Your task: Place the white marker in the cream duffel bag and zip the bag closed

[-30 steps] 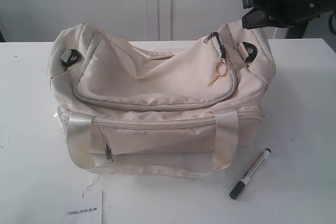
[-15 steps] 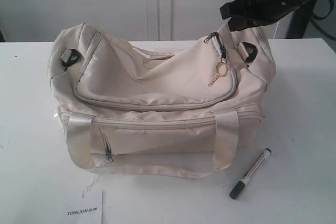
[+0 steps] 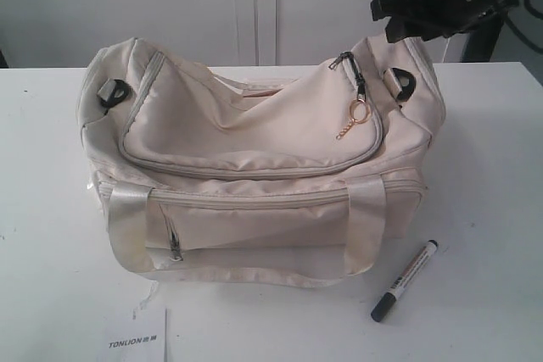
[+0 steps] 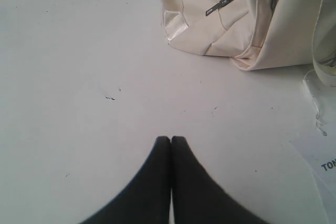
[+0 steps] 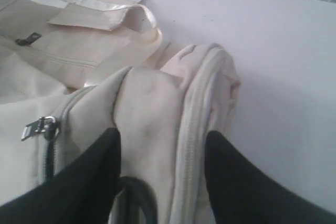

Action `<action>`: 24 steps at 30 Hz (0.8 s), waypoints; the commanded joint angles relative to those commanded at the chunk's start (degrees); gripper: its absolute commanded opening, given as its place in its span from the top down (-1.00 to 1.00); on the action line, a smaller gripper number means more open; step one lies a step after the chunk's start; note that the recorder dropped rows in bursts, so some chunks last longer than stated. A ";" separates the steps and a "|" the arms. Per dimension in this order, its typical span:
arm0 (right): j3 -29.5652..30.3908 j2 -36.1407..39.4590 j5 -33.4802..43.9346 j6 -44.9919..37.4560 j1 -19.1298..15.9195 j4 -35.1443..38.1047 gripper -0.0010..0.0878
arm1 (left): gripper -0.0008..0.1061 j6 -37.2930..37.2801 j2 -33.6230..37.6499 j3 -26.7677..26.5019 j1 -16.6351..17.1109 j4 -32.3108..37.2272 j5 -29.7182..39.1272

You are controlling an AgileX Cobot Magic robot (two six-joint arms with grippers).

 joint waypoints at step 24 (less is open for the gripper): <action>0.29 3.87 4.53 -0.81 -0.08 6.45 0.98 | 0.99 0.00 0.00 0.00 0.00 0.00 0.00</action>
